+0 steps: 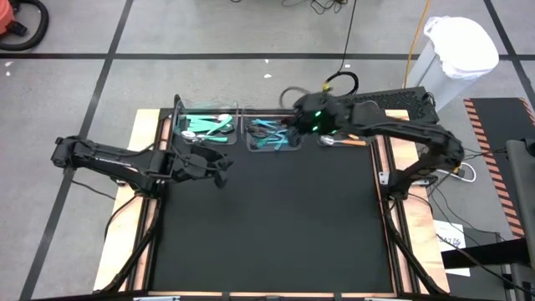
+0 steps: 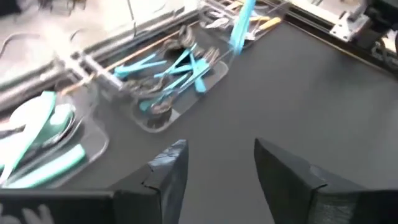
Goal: Sort silverware by color (type)
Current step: Put the blue spoon into the middle transparent bin
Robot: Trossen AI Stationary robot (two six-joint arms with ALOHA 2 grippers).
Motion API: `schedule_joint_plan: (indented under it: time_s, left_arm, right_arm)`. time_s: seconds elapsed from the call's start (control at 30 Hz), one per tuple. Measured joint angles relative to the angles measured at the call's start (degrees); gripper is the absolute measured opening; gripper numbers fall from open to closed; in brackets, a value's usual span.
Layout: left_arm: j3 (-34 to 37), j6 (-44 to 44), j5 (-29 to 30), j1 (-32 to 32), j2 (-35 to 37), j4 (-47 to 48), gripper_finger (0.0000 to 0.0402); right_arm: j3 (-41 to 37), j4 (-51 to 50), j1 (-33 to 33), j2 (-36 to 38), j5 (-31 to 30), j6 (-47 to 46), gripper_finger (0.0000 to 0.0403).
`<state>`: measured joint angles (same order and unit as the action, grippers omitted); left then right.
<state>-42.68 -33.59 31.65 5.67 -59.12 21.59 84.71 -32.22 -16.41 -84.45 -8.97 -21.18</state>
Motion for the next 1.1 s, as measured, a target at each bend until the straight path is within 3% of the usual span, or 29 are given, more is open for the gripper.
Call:
schedule_joint_plan:
  time_s: [0.23,0.4,0.6,0.8,0.93,1.1]
  left_arm:
    - [0.0,-3.73,0.86,0.0,6.45,1.06,0.0183]
    - [-0.01,-6.58,8.14,-0.03,10.03,1.79,0.0173]
    - [0.0,-6.01,15.9,-0.9,11.73,1.7,0.0164]
    - [0.0,-6.54,16.08,-3.94,11.73,0.58,0.0164]
    - [-0.01,-5.21,15.12,-4.16,11.98,-1.2,0.0164]
    - [-0.01,-3.72,9.1,-4.15,13.22,-1.95,0.0164]
  right_arm:
    - [-0.24,-9.07,-8.49,6.35,-0.05,1.81,0.0003]
    - [-1.79,-13.12,-14.06,8.32,0.89,4.24,0.0003]
    - [-7.77,5.74,-17.63,6.84,12.22,0.79,0.0003]
    - [-12.04,15.19,-17.65,-1.33,12.25,-5.7,0.0006]
    - [-11.98,18.5,-17.66,-4.92,12.33,-9.11,0.0047]
    - [-12.04,19.52,-18.11,-5.03,13.53,-9.45,0.0137]
